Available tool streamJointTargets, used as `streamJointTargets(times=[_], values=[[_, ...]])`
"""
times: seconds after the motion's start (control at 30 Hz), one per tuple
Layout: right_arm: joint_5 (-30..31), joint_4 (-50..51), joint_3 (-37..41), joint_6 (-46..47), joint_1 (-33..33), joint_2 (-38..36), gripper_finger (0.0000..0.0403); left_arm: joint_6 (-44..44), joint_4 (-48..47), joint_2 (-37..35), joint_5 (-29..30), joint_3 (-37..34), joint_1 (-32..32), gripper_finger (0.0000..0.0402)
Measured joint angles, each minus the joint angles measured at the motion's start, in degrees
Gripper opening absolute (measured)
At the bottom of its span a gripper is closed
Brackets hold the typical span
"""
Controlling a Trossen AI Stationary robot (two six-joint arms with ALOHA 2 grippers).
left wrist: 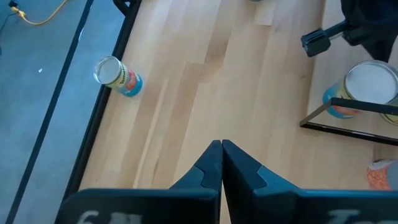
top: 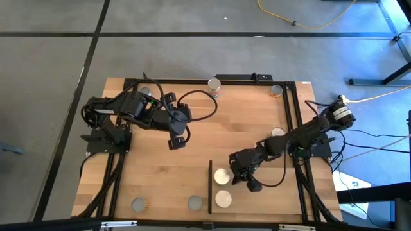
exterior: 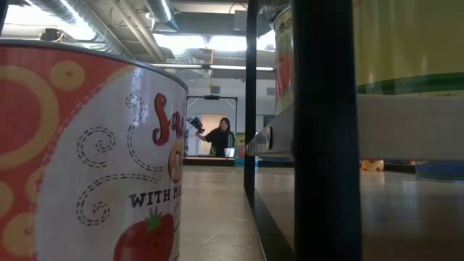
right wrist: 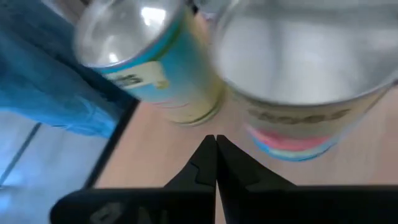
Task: Pick and place cans onto a shelf
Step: Adjust the canned carrots on the shelf
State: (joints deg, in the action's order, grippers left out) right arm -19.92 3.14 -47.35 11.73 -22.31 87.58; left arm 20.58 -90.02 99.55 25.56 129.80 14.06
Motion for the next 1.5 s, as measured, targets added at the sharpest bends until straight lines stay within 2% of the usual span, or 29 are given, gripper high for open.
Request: streamJointTargets(times=[0.13,0.37,0.6,1.17,1.33,1.5], values=[[-1.56,3.04,-0.07,1.57,-0.19,-0.49,0.0005,-0.1,0.02,0.0,0.02,0.0,-0.02,0.0],[-7.65,4.89,-0.04,1.55,-2.78,-0.49,0.0005,-0.17,0.0,0.0,-1.2,0.0,0.0,0.0],[-7.09,0.82,-0.04,5.98,-5.14,2.83,0.0005,-0.58,0.0,0.0,-1.2,0.0,-0.02,0.0],[-6.62,-16.33,-0.04,7.04,-6.95,9.57,0.0005,-2.23,0.02,0.0,-2.64,0.0,-0.02,0.0],[-2.51,-16.79,-0.04,4.46,-7.15,9.49,0.0005,-2.23,0.0,0.0,-2.71,0.0,-0.02,0.0],[-2.64,-16.49,-0.04,10.11,-7.37,9.37,0.0005,-2.21,0.01,0.0,-2.75,0.0,-0.02,0.0]])
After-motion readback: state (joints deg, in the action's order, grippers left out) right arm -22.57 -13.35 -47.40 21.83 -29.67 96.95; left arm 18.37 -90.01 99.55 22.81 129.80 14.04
